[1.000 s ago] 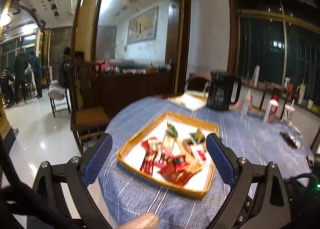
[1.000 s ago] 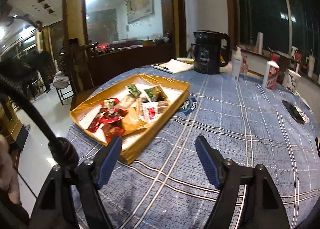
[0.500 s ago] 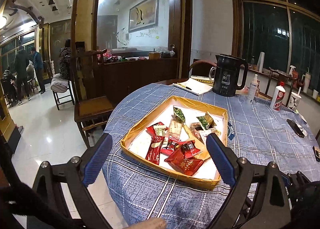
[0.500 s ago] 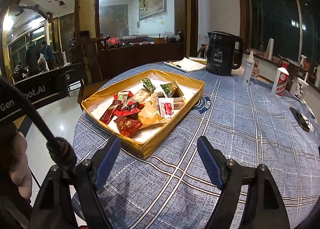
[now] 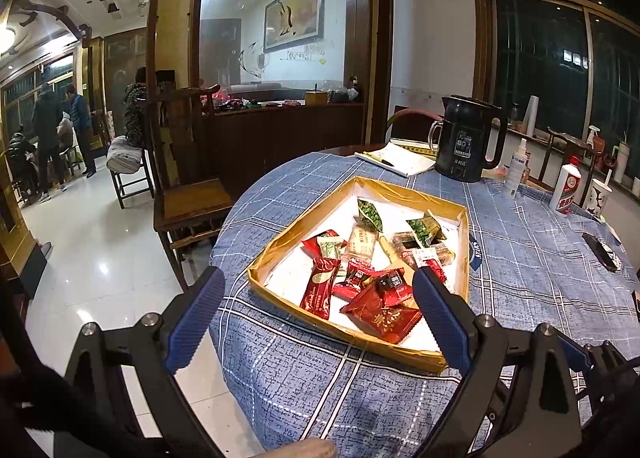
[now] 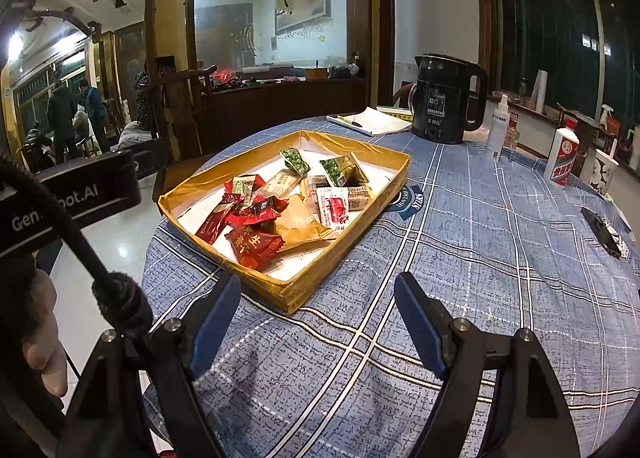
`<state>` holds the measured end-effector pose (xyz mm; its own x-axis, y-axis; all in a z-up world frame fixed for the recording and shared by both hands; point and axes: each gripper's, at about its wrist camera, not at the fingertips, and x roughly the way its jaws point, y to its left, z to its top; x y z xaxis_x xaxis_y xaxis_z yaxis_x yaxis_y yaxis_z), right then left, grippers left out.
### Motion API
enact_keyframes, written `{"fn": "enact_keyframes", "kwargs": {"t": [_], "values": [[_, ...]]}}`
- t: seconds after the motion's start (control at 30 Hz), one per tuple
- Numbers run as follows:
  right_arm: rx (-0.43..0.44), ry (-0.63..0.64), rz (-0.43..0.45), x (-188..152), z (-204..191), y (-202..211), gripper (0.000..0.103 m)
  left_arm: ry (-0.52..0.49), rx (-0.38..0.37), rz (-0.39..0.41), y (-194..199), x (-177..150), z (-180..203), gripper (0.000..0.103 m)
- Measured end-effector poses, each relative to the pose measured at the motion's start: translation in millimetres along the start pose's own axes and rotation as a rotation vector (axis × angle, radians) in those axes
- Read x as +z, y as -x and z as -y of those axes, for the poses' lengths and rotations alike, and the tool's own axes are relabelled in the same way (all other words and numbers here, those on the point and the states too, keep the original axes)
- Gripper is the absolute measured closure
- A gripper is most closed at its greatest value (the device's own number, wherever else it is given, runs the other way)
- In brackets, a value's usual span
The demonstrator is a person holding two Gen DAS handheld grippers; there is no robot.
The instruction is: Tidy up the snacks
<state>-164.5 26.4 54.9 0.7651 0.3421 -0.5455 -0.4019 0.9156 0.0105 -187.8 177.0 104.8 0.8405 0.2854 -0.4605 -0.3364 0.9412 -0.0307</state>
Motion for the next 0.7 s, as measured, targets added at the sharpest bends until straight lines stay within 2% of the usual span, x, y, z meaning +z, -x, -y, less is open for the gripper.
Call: {"fn": "enact_keyframes", "kwargs": {"t": [0.4, 0.7], "values": [[-0.010, -0.012, -0.017, -1.6, 2.1, -4.9, 0.024, 0.012, 0.002, 0.003, -2.4, -2.0, -3.2, 0.008], [-0.062, -0.001, -0.072, 8.0, -4.7, -23.2, 0.024, -0.014, 0.016, -0.041, -8.5, -6.5, -4.0, 0.008]]}}
